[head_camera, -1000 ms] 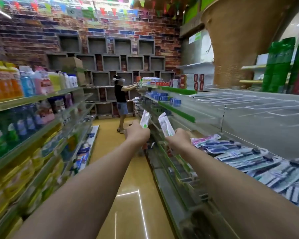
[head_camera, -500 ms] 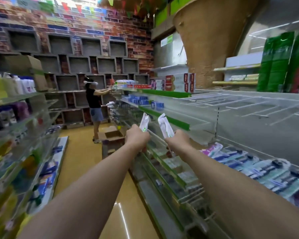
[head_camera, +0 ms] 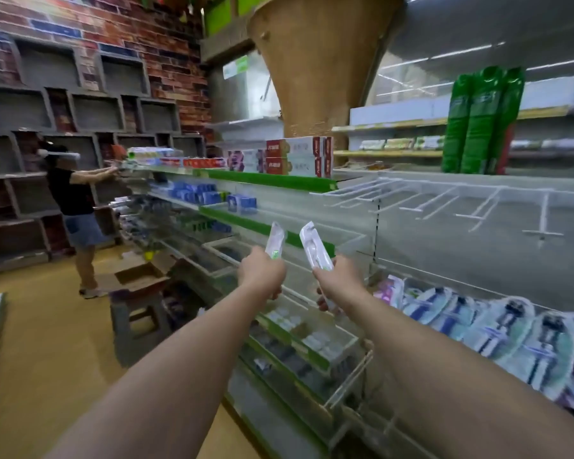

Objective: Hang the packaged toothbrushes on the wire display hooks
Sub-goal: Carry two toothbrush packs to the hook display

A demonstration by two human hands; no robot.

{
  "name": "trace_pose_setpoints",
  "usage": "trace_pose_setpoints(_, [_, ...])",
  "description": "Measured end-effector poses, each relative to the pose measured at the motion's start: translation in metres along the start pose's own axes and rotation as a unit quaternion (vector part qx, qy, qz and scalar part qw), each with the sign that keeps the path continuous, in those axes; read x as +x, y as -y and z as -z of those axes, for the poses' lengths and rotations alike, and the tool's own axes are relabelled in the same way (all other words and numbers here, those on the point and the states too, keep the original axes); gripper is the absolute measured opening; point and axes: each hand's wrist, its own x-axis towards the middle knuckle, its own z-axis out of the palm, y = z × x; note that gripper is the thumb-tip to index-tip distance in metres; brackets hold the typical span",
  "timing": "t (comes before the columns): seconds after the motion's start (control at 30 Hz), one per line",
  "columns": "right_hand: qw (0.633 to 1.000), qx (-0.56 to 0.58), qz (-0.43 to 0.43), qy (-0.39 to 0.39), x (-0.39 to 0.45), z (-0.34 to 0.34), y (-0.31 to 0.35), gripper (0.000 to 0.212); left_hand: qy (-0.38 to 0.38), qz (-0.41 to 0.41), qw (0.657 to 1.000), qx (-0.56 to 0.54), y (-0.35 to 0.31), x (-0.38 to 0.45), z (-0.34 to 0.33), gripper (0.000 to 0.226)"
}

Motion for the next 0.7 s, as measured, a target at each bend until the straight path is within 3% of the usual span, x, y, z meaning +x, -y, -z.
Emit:
trace_pose_setpoints(0.07, [0.999, 0.005, -0.026, -0.028, -0.018, 0.011, 0.007, 0.018, 0.017, -0.012, 1.0, -0.016, -0.003, 0.001, -0.009, 0.026])
trace_pose_setpoints(0.13, [0.998, -0.014, -0.029, -0.061, -0.024, 0.021, 0.005, 0.013, 0.031, -0.02, 0.999, -0.032, -0.008, 0.001, -0.018, 0.026])
trace_pose_setpoints(0.37, [0.99, -0.089, -0.039, -0.106, -0.035, 0.069, -0.038, 0.037, 0.094, -0.055, 0.991, -0.082, -0.028, -0.032, -0.046, 0.024])
trace_pose_setpoints(0.47, [0.985, -0.112, -0.043, -0.126, -0.052, 0.093, -0.049, 0.043, 0.109, -0.064, 0.988, -0.087, -0.033, -0.047, -0.063, 0.037])
trace_pose_setpoints(0.63, [0.979, -0.117, -0.057, -0.154, -0.107, 0.137, -0.054, 0.034, 0.138, -0.085, 0.985, -0.063, -0.059, -0.102, -0.069, 0.031])
trace_pose_setpoints(0.7, [0.975, -0.128, -0.064, -0.171, -0.131, 0.156, -0.056, 0.03, 0.153, -0.095, 0.982, -0.047, -0.07, -0.122, -0.077, 0.04])
